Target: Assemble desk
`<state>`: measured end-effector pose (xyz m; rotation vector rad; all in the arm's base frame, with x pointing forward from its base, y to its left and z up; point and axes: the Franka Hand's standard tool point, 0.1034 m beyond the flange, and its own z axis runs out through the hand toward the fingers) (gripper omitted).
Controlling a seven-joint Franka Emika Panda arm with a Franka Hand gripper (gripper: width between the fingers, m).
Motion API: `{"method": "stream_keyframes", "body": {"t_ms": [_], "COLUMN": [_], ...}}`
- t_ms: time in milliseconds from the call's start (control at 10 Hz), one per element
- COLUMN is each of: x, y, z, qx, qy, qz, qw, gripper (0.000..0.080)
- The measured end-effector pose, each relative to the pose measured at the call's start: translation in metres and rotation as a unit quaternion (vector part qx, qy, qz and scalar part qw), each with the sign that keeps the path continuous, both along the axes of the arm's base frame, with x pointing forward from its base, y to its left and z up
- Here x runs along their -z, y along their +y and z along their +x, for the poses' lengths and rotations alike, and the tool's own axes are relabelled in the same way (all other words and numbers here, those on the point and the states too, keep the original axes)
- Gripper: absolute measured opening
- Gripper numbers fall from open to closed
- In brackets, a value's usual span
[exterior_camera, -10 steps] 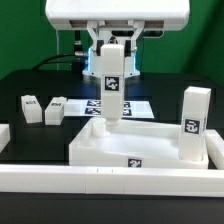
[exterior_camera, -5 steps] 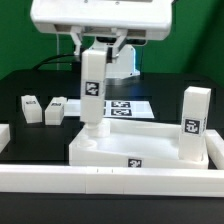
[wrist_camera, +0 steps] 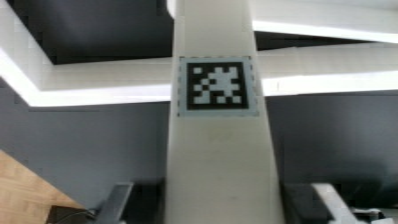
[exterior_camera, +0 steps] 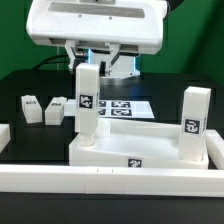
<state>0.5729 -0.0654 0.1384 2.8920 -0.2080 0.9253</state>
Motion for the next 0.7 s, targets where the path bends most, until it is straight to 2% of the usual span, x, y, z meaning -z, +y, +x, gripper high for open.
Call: {"method": "stream_keyframes", "body": {"t_ms": [500, 700], "x": [0.0028, 0.0107], "y": [0.0056, 0.0062], "z": [0.0011, -0.0016], "qx": [-0.005, -0.006], "qy": [-0.002, 0.005], "qz": [-0.002, -0.003], "qw": [1.000, 1.000], "gripper": [0.0290, 0.0290]}}
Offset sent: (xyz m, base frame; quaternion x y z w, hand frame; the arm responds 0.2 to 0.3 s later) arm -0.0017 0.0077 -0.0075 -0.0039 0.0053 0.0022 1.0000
